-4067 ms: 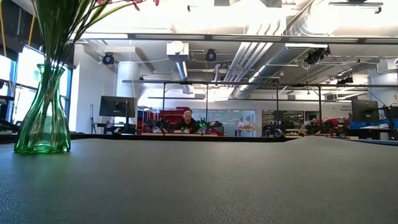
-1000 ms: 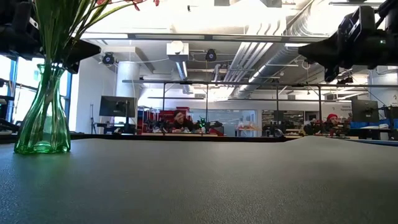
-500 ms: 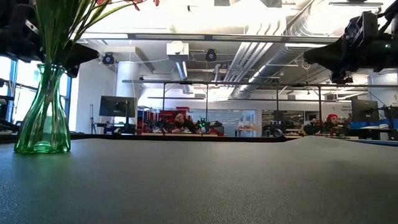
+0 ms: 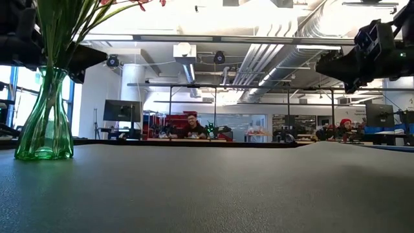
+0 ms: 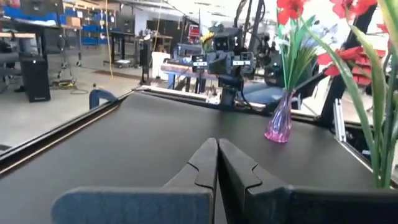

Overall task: Sort flowers into vase by color
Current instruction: Return to Home Position

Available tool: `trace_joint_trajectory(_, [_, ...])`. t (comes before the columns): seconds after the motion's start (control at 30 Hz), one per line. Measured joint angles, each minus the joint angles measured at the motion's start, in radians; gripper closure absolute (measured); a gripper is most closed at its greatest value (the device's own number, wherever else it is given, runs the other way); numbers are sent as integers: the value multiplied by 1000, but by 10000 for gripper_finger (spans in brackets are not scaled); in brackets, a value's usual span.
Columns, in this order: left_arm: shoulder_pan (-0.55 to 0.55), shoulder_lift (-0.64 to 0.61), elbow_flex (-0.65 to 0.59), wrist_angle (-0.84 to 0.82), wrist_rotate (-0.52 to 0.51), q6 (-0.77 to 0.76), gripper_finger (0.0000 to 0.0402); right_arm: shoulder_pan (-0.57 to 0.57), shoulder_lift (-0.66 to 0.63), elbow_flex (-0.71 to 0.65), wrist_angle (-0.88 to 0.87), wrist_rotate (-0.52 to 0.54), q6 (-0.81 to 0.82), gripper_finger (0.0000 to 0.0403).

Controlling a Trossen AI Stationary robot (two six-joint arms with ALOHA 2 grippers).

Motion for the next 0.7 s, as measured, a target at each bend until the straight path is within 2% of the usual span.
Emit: trace_joint_trajectory(0.7, [0, 1, 0, 0, -6, -43, 402, 0, 11, 0, -1, -3, 0, 402])
